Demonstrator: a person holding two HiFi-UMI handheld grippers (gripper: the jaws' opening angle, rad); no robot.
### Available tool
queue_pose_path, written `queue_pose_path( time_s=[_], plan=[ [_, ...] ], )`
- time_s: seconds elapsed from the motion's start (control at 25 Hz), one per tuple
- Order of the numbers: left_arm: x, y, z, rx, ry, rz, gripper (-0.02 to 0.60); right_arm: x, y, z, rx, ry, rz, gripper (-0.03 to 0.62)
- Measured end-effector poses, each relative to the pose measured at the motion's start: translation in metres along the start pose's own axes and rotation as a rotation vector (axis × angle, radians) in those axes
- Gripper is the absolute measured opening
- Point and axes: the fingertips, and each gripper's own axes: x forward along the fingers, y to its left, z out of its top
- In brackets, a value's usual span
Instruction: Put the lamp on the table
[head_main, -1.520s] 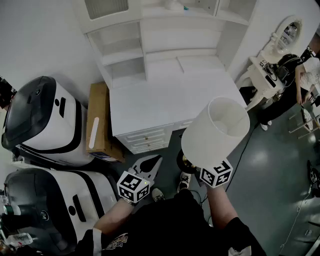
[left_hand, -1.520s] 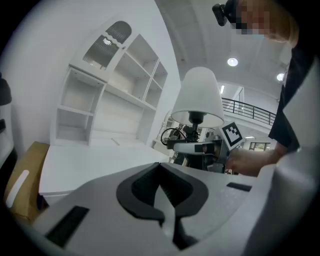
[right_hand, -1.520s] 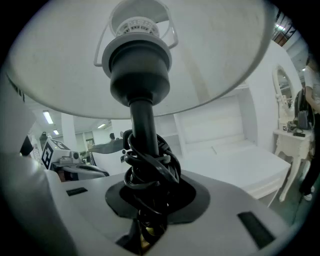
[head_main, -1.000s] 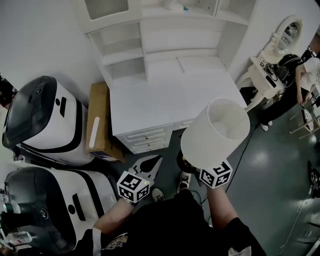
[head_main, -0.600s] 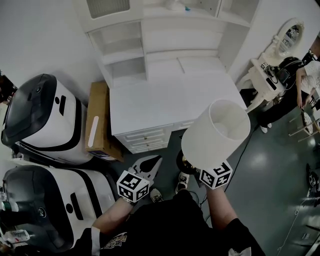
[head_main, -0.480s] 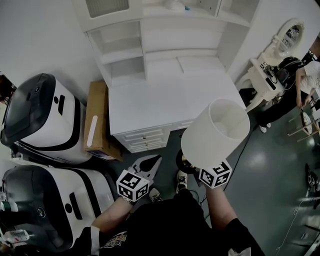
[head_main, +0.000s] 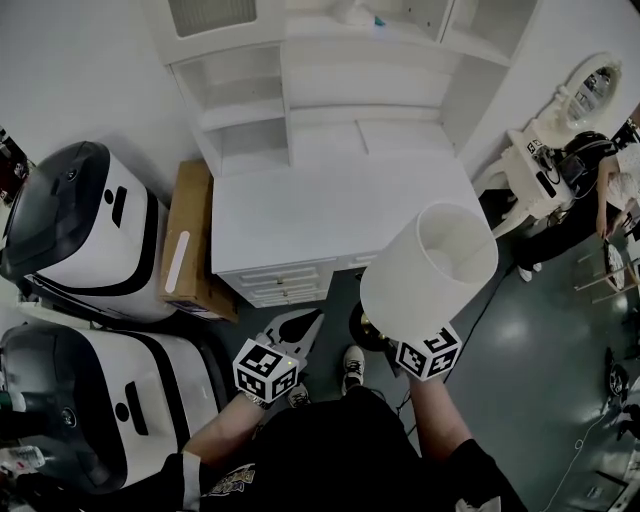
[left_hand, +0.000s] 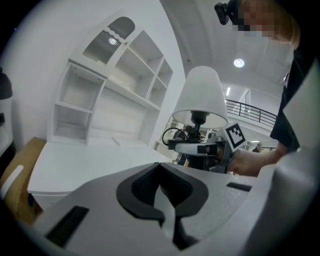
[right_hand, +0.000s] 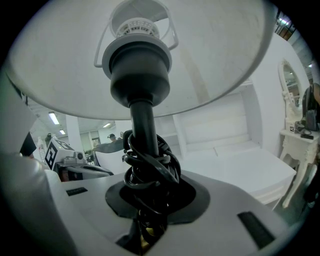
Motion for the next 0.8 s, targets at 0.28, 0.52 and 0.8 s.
queue_pose_path(
  time_s=[0.28,0.52,0.8],
  plan=[
    [0.031,-0.005,0.008,-0.007,-0.003,0.032,0.006,0.003,-0.030,0.008,-0.015,0.016,0.039,0.104],
    [0.051,-0.007,0.015,-0.012,-0.011,0.056,0.006,0.008,-0.052,0.014,-0.021,0.026,0.065,0.104],
    [0.072,0.000,0.020,-0.019,-0.018,0.088,0.006,0.019,-0.073,0.020,-0.024,0.029,0.097,0.104]
  ],
)
